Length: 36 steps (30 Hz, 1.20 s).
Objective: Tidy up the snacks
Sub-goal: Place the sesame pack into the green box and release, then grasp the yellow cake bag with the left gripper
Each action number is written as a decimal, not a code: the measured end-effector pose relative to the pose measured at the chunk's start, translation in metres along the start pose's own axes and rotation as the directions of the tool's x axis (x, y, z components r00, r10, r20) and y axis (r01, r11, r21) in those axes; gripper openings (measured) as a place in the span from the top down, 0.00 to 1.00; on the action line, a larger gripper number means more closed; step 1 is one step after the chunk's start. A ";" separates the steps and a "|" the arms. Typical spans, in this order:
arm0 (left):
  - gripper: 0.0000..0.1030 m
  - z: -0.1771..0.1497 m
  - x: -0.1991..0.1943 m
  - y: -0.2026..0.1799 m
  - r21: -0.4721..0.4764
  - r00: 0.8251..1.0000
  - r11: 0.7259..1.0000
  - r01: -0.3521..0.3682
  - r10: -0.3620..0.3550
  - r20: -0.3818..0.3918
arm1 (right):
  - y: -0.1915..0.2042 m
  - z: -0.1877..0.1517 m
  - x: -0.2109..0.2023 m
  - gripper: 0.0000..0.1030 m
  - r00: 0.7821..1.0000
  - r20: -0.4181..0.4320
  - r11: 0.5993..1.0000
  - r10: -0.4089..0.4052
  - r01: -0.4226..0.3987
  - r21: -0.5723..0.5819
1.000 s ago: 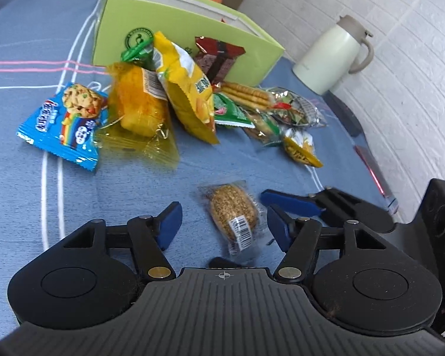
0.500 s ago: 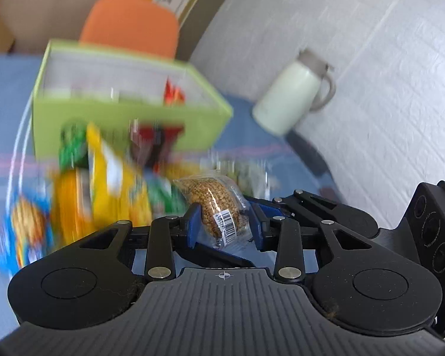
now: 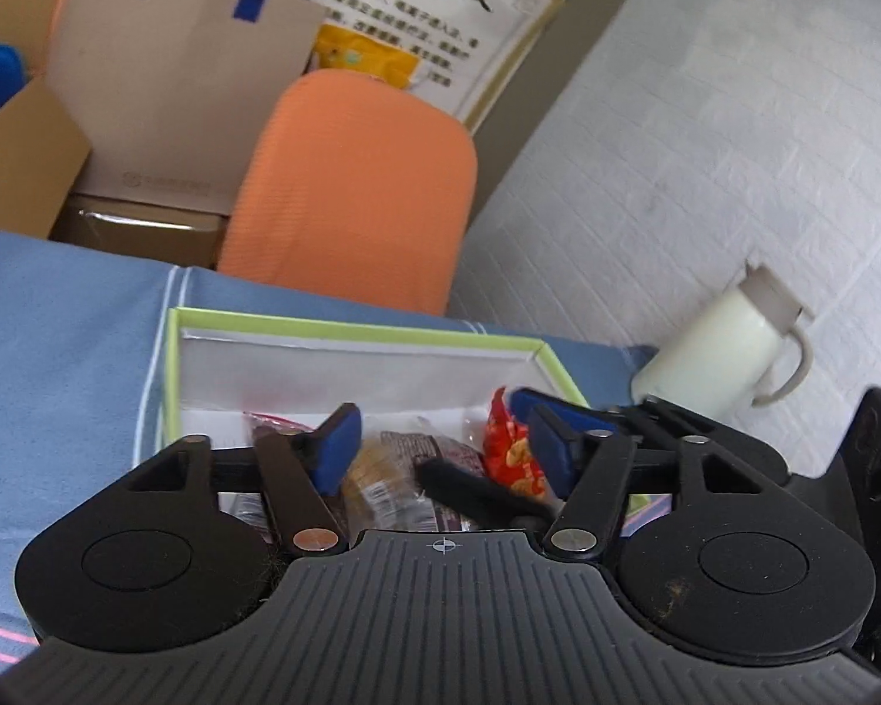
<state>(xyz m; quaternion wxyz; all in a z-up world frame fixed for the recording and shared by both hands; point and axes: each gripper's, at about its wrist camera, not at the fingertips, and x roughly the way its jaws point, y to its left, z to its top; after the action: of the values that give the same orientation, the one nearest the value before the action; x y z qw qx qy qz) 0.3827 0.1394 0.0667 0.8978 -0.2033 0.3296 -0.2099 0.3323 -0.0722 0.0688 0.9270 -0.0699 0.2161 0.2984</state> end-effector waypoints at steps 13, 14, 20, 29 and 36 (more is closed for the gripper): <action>0.47 -0.106 -0.048 0.002 0.099 0.995 0.995 0.024 -0.014 -0.095 | 0.080 -0.110 -0.050 0.09 0.979 -0.132 0.977 0.157 -0.134 0.168; 0.50 -0.109 -0.043 -0.001 0.107 0.994 0.994 0.013 -0.001 -0.111 | 0.083 -0.113 -0.049 0.09 0.979 -0.139 0.977 0.148 -0.123 0.175; 0.78 -0.117 -0.014 -0.008 0.112 0.981 0.994 -0.010 0.031 -0.193 | 0.081 -0.118 -0.035 0.09 0.975 -0.161 0.956 0.156 -0.109 0.271; 0.84 -0.142 -0.064 -0.040 0.114 0.991 0.994 -0.001 0.016 -0.134 | 0.095 -0.119 -0.096 0.09 0.985 -0.097 0.959 0.146 -0.116 0.259; 0.77 -0.207 -0.075 -0.055 0.039 0.983 0.999 0.018 -0.010 -0.181 | 0.108 -0.159 -0.133 0.09 0.980 -0.165 0.971 0.111 -0.071 0.230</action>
<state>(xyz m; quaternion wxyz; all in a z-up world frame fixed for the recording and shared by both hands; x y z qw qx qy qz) 0.1771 0.0858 -0.0124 0.8665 -0.1675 0.4042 -0.2404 0.1152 -0.0951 -0.0155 0.8915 0.0182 0.3326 0.3071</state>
